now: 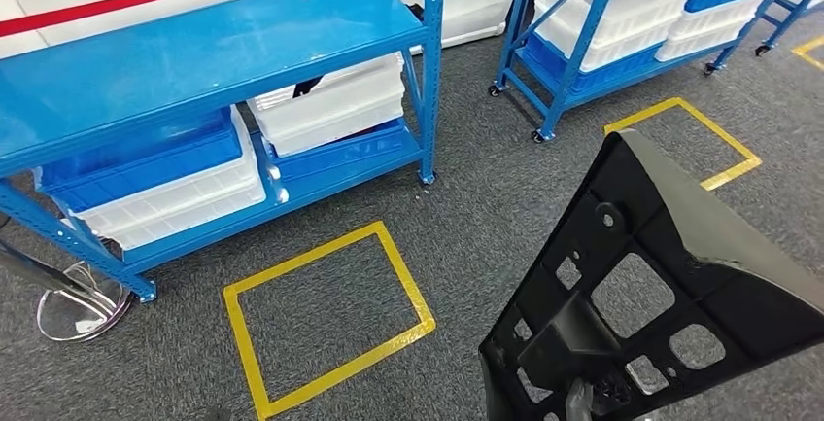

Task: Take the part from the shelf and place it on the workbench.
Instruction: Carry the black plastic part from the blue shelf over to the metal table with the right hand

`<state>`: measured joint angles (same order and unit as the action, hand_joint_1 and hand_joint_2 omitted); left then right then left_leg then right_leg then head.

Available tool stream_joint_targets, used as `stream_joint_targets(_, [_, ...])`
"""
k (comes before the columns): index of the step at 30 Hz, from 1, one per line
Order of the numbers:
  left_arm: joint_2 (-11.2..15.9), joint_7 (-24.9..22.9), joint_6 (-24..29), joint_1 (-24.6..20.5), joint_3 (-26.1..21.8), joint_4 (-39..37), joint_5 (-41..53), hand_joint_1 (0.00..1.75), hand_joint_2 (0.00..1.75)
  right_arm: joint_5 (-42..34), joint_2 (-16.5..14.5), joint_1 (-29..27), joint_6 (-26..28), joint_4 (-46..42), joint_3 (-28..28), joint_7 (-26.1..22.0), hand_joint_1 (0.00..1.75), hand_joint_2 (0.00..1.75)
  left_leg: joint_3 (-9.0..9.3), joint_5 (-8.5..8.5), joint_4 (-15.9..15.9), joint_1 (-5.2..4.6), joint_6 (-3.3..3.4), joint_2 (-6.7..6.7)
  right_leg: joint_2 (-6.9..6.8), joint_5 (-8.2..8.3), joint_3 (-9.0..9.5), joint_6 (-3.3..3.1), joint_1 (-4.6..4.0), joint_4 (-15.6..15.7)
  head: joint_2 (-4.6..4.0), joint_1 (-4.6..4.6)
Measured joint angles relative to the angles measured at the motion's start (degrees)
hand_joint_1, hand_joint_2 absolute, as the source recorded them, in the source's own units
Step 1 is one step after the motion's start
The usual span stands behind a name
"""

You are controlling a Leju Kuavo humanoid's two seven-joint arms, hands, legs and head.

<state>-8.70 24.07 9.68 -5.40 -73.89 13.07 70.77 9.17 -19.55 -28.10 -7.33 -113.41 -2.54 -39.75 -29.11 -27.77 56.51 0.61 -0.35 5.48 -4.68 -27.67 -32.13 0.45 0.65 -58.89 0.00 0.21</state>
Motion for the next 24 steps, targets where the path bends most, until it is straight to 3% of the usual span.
stream_joint_targets(1, [0.09, -0.05, 0.1, -0.06, 0.29, 0.0, 0.53, 0.0, 0.0, 0.2, -0.02, 0.26, -0.14, 0.19, -0.28, 0.01, 1.75, 1.75, 0.09, -0.15, 0.13, -0.14, -0.34, 0.57, -0.24, -0.15, 0.09, -0.46, -0.24, 0.5, 0.0, 0.0])
stream_joint_targets(3, [0.33, -0.21, 0.34, -0.15, 1.12, 0.0, 1.8, 0.0, 0.0, 0.62, -0.06, 0.57, -0.11, 0.59, -0.67, 0.0, 1.75, 1.75, 0.25, -0.41, 0.23, -0.1, -0.95, 1.41, 1.3, 0.18, -0.22, -1.22, -0.23, 0.56, 0.0, -0.07])
stream_joint_targets(5, [0.62, -0.22, 0.49, -0.15, 2.04, -0.01, 2.85, 0.0, 0.0, 0.91, -0.05, 1.0, 0.27, 1.1, -0.87, -0.01, 1.75, 1.75, -0.34, -2.13, 2.02, 0.2, -1.52, -0.56, 2.56, 0.6, -0.41, -2.01, 0.01, 0.81, 0.0, -0.14])
stream_joint_targets(7, [1.07, -0.02, 0.51, -0.01, 2.58, -0.02, 3.18, 0.0, 0.0, 1.22, -0.04, 1.67, 0.69, 1.84, -0.98, 0.0, 1.75, 1.75, -3.01, -6.11, 8.51, 0.37, -1.79, -3.84, 3.93, 0.96, -0.71, -2.59, 0.05, 0.88, 0.0, -0.3])
stream_joint_targets(9, [1.61, 0.17, 0.5, 0.2, 2.84, -0.02, 3.11, 0.0, 0.0, 1.45, -0.02, 2.09, 1.04, 2.69, -1.04, 0.01, 1.75, 1.75, -6.26, -8.99, 15.84, 0.38, -1.83, -4.99, 5.58, 1.14, -1.02, -2.84, -0.08, 0.74, 0.0, -0.37])
stream_joint_targets(10, [1.86, 0.29, 0.47, 0.24, 2.95, -0.02, 3.04, 0.0, 0.0, 1.54, 0.02, 2.15, 1.27, 3.11, -1.08, 0.01, 1.75, 1.75, -6.78, -8.68, 16.91, 0.38, -1.78, -5.1, 6.42, 1.17, -1.09, -2.86, -0.12, 0.61, 0.0, -0.37])
stream_joint_targets(11, [2.1, 0.42, 0.43, 0.24, 3.06, -0.02, 2.95, 0.0, 0.0, 1.66, 0.08, 2.21, 1.51, 3.54, -1.11, 0.02, 1.75, 1.75, -6.33, -7.34, 15.87, 0.39, -1.67, -5.23, 7.25, 1.17, -1.12, -2.86, -0.14, 0.45, 0.0, -0.37])
stream_joint_targets(12, [2.34, 0.59, 0.39, 0.22, 3.14, -0.02, 2.83, 0.0, 0.0, 1.89, 0.18, 2.31, 1.81, 3.98, -1.13, 0.02, 1.75, 1.75, -4.97, -5.27, 12.86, 0.42, -1.52, -5.56, 8.04, 1.16, -1.12, -2.83, -0.14, 0.28, 0.0, -0.37])
stream_joint_targets(14, [2.88, 0.92, 0.27, 0.15, 3.2, -0.02, 2.53, 0.0, 0.0, 2.73, 0.6, 2.68, 2.74, 4.98, -1.0, 0.02, 1.75, 1.75, -1.66, -1.98, 5.25, 0.6, -1.14, -8.11, 9.6, 1.19, -1.32, -2.53, -0.18, -0.12, 0.0, -0.34])
stream_joint_targets(16, [3.45, 1.13, 0.17, 0.13, 3.2, -0.02, 2.18, 0.0, 0.0, 3.57, 1.22, 2.99, 3.82, 5.92, -0.7, 0.02, 1.75, 1.75, -0.3, -1.2, 1.52, 0.63, -0.86, -10.14, 10.99, 1.51, -1.96, -1.82, -0.1, -0.4, 0.0, -0.32])
stream_joint_targets(18, [3.78, 1.25, 0.15, 0.15, 3.2, -0.02, 1.92, 0.0, 0.0, 3.86, 1.87, 3.07, 4.77, 6.66, -0.48, 0.02, 1.75, 1.75, -0.39, -1.01, 1.1, 0.56, -0.44, -9.43, 12.33, 1.99, -2.52, -0.93, 0.07, -0.36, 0.0, -0.32])
stream_joint_targets(19, [3.94, 1.29, 0.14, 0.14, 3.2, -0.02, 1.87, 0.0, 0.0, 3.84, 2.24, 3.06, 5.13, 7.05, -0.43, 0.01, 1.75, 1.75, -0.35, -0.73, 0.82, 0.61, -0.04, -8.7, 12.16, 1.83, -2.83, -0.61, 0.07, -0.65, 0.0, -0.29])
stream_joint_targets(21, [4.25, 1.36, 0.11, 0.1, 3.2, -0.02, 1.83, 0.0, 0.0, 3.68, 3.1, 3.21, 5.62, 8.02, -0.36, 0.0, 1.75, 1.75, -0.32, -0.18, 0.24, 0.78, 0.8, -7.13, 9.66, -0.4, -4.48, -0.18, -0.09, -3.88, 0.0, 0.07])
stream_joint_targets(22, [4.43, 1.38, 0.09, 0.14, 3.2, -0.02, 1.82, 0.0, 0.0, 3.59, 3.51, 3.31, 5.71, 8.52, -0.29, 0.01, 1.75, 1.75, -0.31, -0.06, 0.18, 0.64, 1.01, -6.31, 7.68, -2.35, -5.99, -0.07, -0.15, -7.06, 0.0, 0.28])
stream_joint_targets(24, [4.69, 1.39, 0.06, 0.33, 3.19, -0.02, 1.81, 0.0, 0.0, 3.48, 4.11, 3.48, 5.75, 9.46, -0.11, 0.02, 1.75, 1.75, -0.48, -0.01, 0.19, 0.4, 1.11, -4.6, 5.57, -5.5, -8.97, 0.14, -0.08, -13.77, 0.0, 0.54])
